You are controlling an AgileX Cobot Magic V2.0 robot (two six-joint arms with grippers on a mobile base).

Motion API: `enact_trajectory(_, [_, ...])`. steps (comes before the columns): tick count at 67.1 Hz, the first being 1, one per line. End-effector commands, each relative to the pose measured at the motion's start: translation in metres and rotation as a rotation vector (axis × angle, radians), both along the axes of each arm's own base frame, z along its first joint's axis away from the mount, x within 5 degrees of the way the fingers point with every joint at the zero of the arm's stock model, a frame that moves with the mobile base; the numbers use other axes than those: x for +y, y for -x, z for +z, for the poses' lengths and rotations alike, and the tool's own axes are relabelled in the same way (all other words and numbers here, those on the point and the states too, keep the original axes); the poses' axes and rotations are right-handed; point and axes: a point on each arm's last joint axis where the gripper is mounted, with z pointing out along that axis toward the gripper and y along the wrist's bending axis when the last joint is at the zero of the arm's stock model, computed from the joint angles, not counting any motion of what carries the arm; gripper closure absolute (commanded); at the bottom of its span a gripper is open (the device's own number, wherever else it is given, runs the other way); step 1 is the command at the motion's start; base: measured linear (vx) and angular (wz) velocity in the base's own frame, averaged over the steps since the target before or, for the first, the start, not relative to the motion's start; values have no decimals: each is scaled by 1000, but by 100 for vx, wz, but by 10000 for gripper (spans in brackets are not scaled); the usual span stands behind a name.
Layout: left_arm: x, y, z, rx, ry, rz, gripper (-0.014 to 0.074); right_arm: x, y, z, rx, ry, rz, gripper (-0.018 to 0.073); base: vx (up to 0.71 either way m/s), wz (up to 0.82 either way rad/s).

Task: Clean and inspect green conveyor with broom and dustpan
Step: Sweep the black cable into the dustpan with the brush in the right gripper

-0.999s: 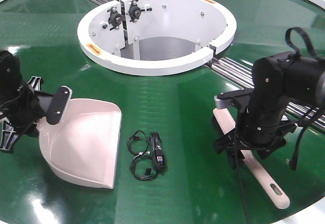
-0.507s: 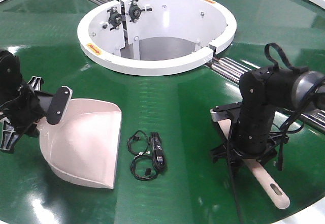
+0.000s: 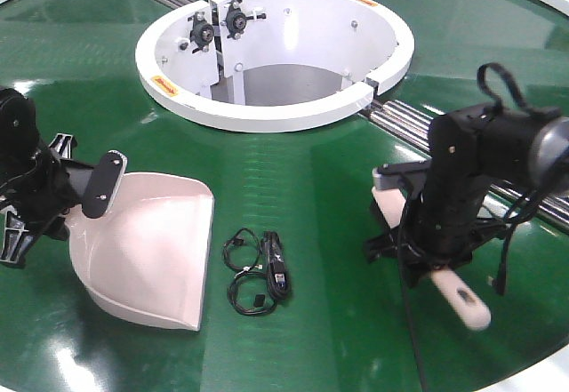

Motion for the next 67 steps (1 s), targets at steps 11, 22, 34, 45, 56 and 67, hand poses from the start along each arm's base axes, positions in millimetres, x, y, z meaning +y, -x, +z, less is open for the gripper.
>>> enact_trajectory(11, [-8, 5, 13, -1, 9, -46, 603, 4, 17, 62, -178, -74, -51, 564, 0, 0])
enact_trajectory(22, [-8, 5, 13, -1, 9, -46, 603, 31, 35, 73, -215, -77, -45, 564, 0, 0])
enact_trajectory(34, [-8, 5, 13, -1, 9, -46, 603, 69, 53, 69, -202, -102, -57, 564, 0, 0])
enact_trajectory(45, [-8, 5, 13, -1, 9, -46, 603, 96, 63, 52, -154, -90, -74, 564, 0, 0])
enact_trajectory(56, [-8, 5, 13, -1, 9, -46, 603, 120, 71, 32, -111, -77, -83, 564, 0, 0])
enact_trajectory(67, [-8, 5, 13, -1, 9, -46, 603, 135, 75, 17, -89, -77, -109, 564, 0, 0])
